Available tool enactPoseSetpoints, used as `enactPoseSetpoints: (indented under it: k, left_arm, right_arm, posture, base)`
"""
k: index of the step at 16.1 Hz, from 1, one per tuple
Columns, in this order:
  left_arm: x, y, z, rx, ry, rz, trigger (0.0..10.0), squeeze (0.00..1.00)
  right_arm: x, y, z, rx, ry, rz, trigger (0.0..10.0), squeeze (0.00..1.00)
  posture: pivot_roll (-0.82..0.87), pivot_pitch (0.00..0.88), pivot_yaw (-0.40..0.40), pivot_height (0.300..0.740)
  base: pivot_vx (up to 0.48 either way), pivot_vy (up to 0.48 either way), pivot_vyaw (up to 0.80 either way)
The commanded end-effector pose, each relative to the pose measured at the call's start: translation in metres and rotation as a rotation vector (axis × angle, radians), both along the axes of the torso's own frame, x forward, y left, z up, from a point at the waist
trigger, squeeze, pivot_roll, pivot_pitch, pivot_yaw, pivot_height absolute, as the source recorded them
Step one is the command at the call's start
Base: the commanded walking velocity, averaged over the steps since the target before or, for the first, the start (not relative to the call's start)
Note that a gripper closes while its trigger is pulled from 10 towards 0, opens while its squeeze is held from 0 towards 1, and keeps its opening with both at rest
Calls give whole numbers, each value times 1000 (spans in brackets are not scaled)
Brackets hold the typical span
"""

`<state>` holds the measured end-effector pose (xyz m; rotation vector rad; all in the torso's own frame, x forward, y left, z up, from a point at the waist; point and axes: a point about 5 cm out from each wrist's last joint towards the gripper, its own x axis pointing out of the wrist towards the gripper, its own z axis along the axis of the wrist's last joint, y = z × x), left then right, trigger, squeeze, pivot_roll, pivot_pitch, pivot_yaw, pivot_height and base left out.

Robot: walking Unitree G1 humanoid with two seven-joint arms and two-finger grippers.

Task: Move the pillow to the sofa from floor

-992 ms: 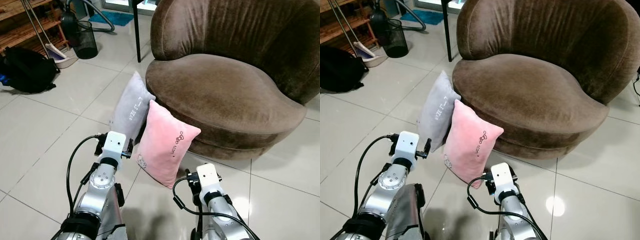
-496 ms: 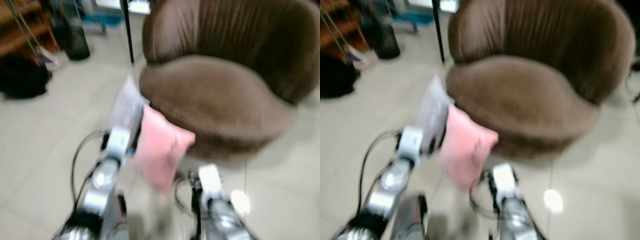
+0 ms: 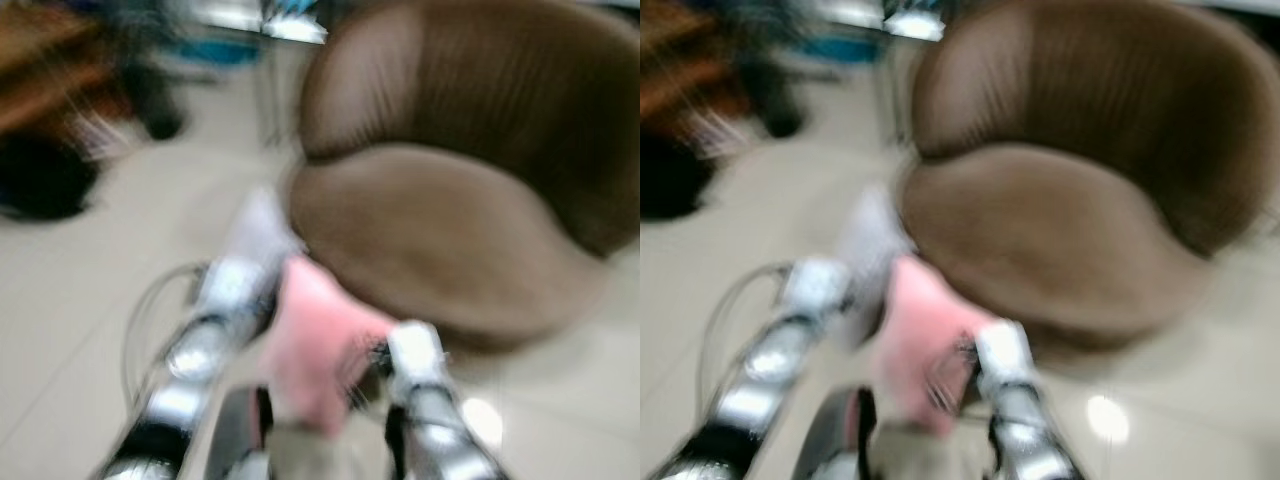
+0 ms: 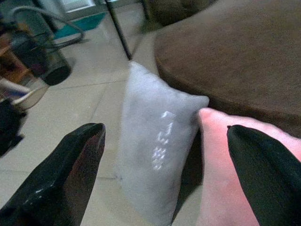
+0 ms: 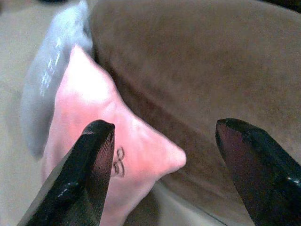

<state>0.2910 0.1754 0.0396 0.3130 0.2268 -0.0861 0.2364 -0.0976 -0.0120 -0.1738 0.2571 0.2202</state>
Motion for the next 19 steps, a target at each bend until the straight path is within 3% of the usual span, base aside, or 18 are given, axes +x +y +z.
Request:
enactPoseSetpoints:
  k: [1,3,4,7,9,11,14,19]
  left_arm:
    - [1,-41,-4,-126,92,-192,10000,0]
    - [-4,-55,-5,-178,147,-321,10000,0]
    - [-15,-58,-5,-208,205,-438,10000,0]
    - [-32,-45,-8,-254,275,-478,10000,0]
    - [-47,-46,-5,-324,320,-523,10000,0]
    - [-55,-52,4,-382,327,-546,10000,0]
    - [-67,-63,13,-468,337,-561,10000,0]
    - [-78,-70,21,-514,381,-602,10000,0]
  right_arm:
    - [-7,-25,-11,-45,51,-53,10000,0]
    - [-5,-26,-10,-50,51,-46,10000,0]
    - [3,-28,-8,-71,49,-34,10000,0]
    - [26,-34,2,-116,49,5,10000,0]
    - [45,-38,14,-156,37,85,10000,0]
    - [54,-39,19,-173,51,128,10000,0]
    - [66,-21,28,-170,75,274,10000,0]
    - [74,-10,33,-196,103,376,10000,0]
  posture:
    - [9,54,31,507]
    - [11,54,29,507]
    - [13,60,30,507]
    - [29,93,9,507]
    - [47,118,-20,507]
    - [69,136,-57,507]
    - [106,154,-101,507]
    - [171,184,-147,507]
  base:
    - [0,0,0]
    - [0,0,0]
    - [0,0,0]
    - [0,0,0]
    - [0,0,0]
    - [0,0,0]
    - [0,0,0]
    - [0,0,0]
